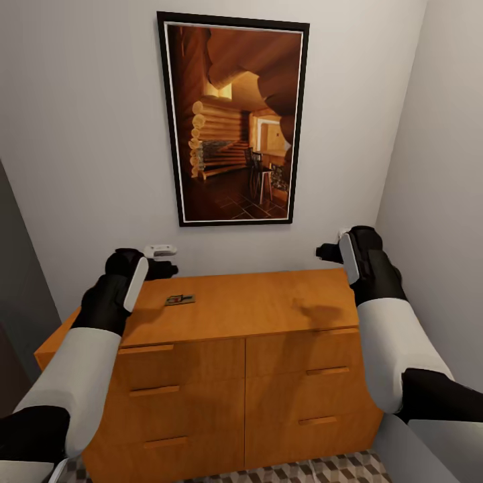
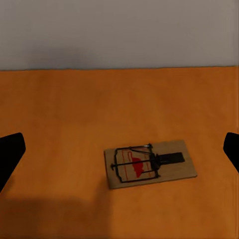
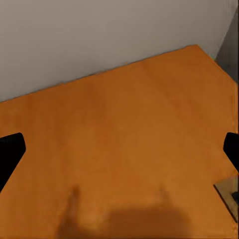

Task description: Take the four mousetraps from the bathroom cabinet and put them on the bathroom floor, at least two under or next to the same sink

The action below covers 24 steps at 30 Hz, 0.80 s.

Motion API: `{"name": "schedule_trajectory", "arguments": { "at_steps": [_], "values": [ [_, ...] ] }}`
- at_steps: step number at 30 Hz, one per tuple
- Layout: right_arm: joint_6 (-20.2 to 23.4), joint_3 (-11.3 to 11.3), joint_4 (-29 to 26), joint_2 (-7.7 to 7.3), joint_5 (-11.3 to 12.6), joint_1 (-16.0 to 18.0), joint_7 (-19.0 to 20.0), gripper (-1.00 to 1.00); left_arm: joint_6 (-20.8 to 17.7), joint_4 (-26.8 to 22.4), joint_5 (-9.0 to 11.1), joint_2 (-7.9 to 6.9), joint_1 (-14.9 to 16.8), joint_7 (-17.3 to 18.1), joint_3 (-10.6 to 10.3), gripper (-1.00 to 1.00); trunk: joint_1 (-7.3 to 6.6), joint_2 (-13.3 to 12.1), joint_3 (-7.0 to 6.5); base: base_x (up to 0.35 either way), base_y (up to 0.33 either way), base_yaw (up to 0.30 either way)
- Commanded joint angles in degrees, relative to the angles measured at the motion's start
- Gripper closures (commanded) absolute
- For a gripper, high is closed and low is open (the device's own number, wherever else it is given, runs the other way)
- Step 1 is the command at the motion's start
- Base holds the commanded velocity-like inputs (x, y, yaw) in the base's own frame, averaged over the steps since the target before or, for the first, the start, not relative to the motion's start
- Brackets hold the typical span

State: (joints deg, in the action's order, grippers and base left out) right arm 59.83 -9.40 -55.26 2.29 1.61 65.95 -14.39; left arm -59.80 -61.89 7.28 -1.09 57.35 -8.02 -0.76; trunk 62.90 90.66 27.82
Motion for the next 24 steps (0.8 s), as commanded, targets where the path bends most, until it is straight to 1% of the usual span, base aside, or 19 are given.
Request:
{"name": "schedule_trajectory", "arguments": {
  "at_steps": [1,3,4,7,10,16,24],
  "values": [
    [0.2,-1.1,0.0,0.1,0.0,0.1,-1.2,-1.0,-0.2,0.0,0.6,0.05,0.0,-0.5,-0.1,-1.0,0.0,0.0,0.07,0.0,0.0,0.0],
    [0.2,-2.8,0.0,0.17,-0.7,0.1,-3.2,-1.0,-0.2,0.1,0.6,0.17,0.0,-0.5,0.0,-1.0,0.0,0.0,0.07,0.0,0.0,0.0],
    [0.2,-2.8,0.0,0.17,-0.7,0.1,-3.2,-1.0,-0.2,0.1,0.6,0.17,0.0,-0.5,0.0,-1.0,0.0,0.0,0.07,0.0,0.0,0.0],
    [0.2,-4.5,0.0,0.22,-1.9,0.1,-5.3,-1.0,-0.2,0.1,0.6,0.28,0.0,-0.5,0.0,-1.0,0.0,0.0,0.07,0.0,0.0,0.0],
    [0.2,-5.5,0.0,0.24,-3.0,0.1,-6.5,-1.0,-0.2,0.1,0.6,0.3,0.0,-0.5,0.1,-1.0,0.0,0.0,0.07,0.0,0.0,0.0],
    [0.2,-6.3,0.0,0.22,-4.3,0.1,-7.4,-1.0,-0.2,0.1,0.6,0.35,0.0,-0.5,0.1,-1.0,0.0,0.0,0.07,0.0,0.0,0.0],
    [0.2,-6.6,0.0,0.18,-4.8,0.1,-7.7,-1.0,-0.2,0.2,0.6,0.45,0.0,-0.5,0.0,-1.0,0.0,0.0,0.07,0.0,0.0,0.0]
  ]
}}
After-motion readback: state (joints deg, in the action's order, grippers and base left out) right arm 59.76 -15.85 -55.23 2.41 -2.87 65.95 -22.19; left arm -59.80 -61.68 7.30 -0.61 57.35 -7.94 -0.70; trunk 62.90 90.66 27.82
